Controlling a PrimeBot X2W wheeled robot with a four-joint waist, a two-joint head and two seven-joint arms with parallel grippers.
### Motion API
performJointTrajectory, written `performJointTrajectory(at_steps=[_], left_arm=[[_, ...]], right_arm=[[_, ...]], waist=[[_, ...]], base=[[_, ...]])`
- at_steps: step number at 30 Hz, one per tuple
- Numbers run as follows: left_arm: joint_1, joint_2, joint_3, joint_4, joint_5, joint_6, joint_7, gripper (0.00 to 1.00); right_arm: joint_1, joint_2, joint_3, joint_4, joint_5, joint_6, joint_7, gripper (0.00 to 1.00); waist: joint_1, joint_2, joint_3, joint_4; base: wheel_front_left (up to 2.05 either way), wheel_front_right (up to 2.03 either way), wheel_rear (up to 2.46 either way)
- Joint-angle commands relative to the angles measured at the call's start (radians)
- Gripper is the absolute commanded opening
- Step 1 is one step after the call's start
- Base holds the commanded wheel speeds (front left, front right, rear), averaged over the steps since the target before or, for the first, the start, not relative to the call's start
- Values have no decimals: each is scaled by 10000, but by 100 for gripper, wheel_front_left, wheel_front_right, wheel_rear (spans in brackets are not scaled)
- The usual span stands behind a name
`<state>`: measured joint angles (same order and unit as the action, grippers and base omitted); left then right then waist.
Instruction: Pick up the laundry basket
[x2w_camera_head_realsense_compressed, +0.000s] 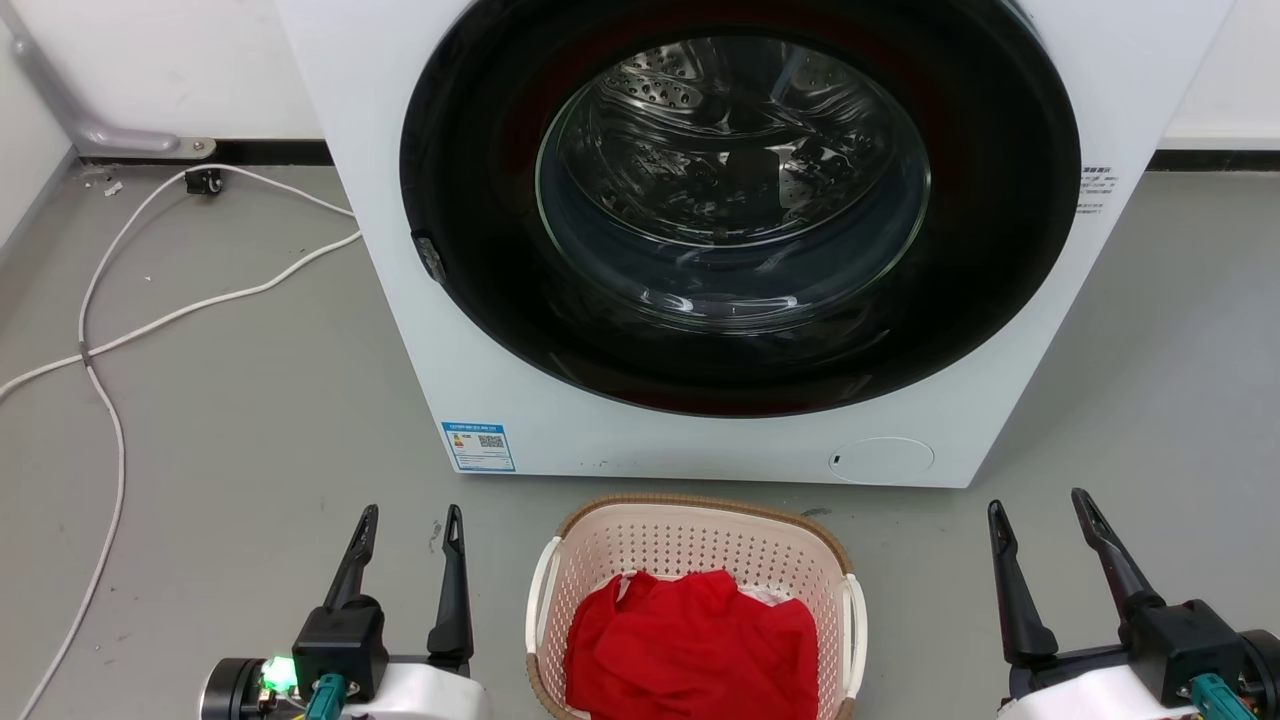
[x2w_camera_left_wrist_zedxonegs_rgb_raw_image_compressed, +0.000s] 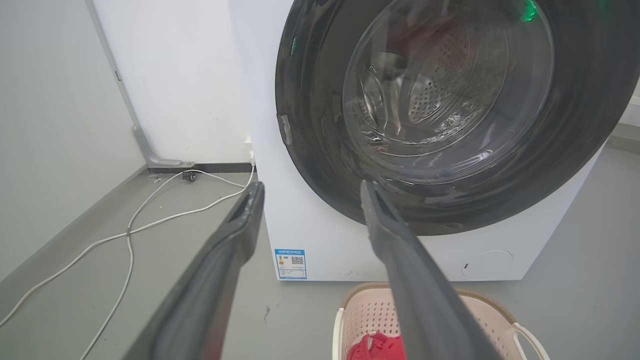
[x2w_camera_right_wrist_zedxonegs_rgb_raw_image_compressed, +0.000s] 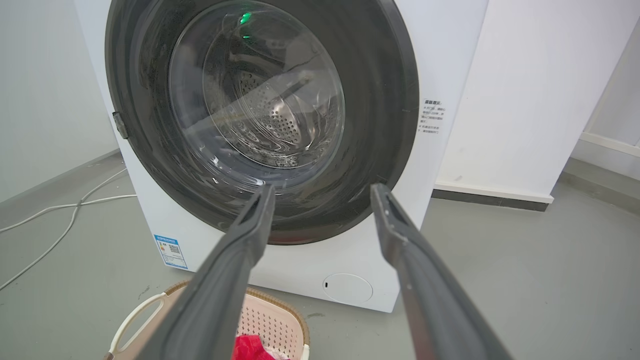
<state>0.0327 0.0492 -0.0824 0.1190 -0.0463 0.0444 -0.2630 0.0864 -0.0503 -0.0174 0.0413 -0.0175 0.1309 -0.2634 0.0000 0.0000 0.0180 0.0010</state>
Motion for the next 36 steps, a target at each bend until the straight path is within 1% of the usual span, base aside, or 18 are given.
performJointTrajectory(at_steps=[1,8,31,36], left_arm=[[103,20,-11,-27,89,24,-28,100],[81,20,-63,1,222,32,-28,100],[44,20,-76,18,127,67,-27,100],[-232,20,-86,39,153,5,-27,100]], right_arm=[[70,2,8,-2,-9,-3,-21,100],[81,2,0,11,-19,-3,-21,100],[79,2,-9,-15,-56,-3,-21,100],[-165,2,-20,-41,-71,-3,-21,100]], waist=[[0,0,2,-1],[0,0,16,7],[0,0,74,30],[0,0,311,37]], base=[[0,0,0],[0,0,0],[0,0,0],[0,0,0]])
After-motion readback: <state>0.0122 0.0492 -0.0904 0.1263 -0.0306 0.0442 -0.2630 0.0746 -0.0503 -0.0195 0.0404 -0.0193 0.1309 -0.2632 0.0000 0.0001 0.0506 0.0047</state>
